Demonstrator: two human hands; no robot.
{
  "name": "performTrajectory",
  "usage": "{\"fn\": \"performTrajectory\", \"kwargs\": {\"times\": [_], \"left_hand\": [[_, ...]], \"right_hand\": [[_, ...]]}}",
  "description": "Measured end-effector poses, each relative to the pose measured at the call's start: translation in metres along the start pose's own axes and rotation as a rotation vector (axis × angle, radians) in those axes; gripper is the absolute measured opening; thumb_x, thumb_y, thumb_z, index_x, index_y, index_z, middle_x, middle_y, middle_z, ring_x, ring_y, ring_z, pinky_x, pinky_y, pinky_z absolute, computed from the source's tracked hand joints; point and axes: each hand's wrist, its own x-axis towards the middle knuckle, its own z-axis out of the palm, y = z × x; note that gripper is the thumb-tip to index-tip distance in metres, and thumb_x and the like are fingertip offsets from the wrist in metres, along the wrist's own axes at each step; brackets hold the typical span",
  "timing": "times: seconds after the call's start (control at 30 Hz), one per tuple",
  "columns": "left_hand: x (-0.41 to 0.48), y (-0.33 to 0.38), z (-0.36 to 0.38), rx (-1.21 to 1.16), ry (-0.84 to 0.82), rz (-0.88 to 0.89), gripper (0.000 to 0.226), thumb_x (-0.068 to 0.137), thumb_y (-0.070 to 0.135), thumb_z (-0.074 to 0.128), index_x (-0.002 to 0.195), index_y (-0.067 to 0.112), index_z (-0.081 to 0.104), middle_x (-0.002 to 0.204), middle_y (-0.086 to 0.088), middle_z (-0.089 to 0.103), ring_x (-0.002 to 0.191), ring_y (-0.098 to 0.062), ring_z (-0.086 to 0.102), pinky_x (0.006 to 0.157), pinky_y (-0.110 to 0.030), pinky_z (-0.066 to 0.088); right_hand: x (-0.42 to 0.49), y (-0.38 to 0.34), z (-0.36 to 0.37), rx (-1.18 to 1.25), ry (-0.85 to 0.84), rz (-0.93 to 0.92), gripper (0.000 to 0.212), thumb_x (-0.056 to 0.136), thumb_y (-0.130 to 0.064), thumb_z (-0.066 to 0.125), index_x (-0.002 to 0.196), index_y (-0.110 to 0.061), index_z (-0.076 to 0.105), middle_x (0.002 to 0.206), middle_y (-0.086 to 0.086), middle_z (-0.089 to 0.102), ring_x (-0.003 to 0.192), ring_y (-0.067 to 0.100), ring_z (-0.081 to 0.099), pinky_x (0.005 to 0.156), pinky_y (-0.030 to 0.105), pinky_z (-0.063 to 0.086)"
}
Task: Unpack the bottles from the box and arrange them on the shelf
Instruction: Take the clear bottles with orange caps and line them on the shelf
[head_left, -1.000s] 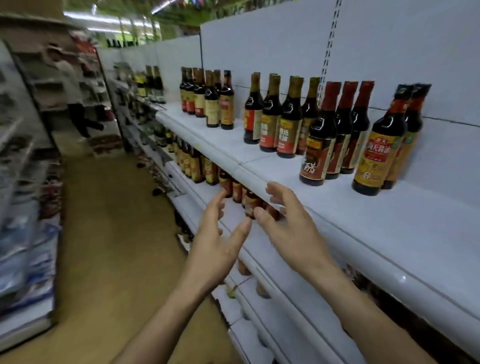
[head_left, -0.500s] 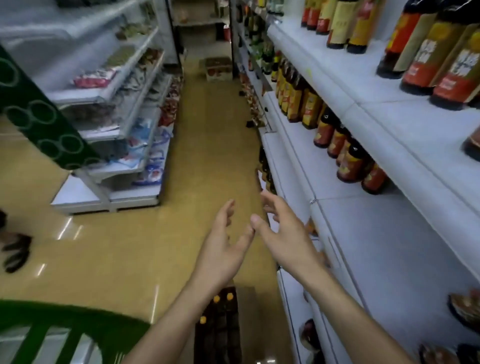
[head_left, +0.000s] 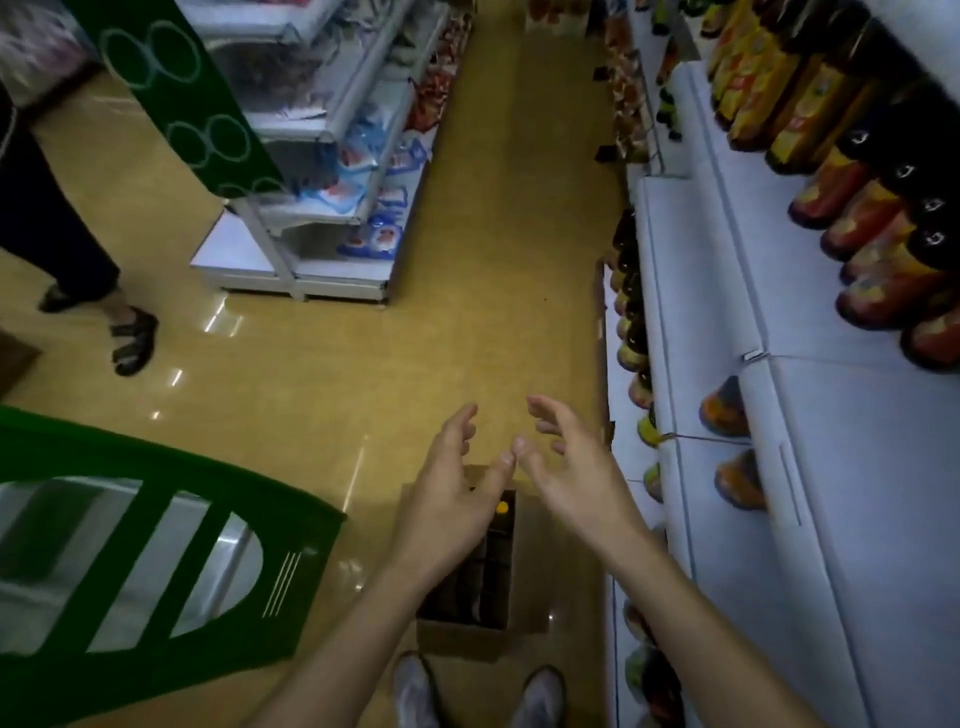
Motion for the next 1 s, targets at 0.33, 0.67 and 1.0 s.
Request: {"fn": "performTrajectory", "kwargs": {"times": [0.33,0.67,1.0], "left_hand": [[0.036,-0.136,0.020,-0.060,-0.084,-0.073,0.047,0.099,0.034,0.061,0.131,0.056,0.035,0.127,0.029,0.051,0.109,0.027,0.046,0.085,0.002,0.038],[0.095,-0.364,0.106,-0.038,-0.175,-0.133,0.062,0.102,0.017,0.057,0.155,0.032,0.029,0.142,0.012,0.048,0.112,0.011,0.050,0.078,0.001,0.044],[0.164,-0.502,0.168,0.118,-0.273,-0.125,0.074,0.095,0.010,0.058,0.157,0.033,0.024,0.152,0.004,0.044,0.118,-0.006,0.056,0.084,-0.021,0.054]], "right_hand": [[0.015,0.087,0.106,0.026,-0.081,0.124,0.045,0.100,-0.037,0.060,0.143,-0.037,0.047,0.137,-0.011,0.055,0.125,0.006,0.054,0.100,0.032,0.053],[0.072,0.259,0.259,0.010,-0.165,0.160,0.047,0.100,-0.032,0.061,0.145,-0.034,0.047,0.141,-0.012,0.054,0.125,0.004,0.052,0.105,0.036,0.051],[0.125,0.392,0.351,-0.141,-0.334,0.053,0.046,0.100,-0.034,0.059,0.145,-0.036,0.046,0.139,-0.011,0.057,0.123,0.003,0.054,0.101,0.029,0.051]]}}
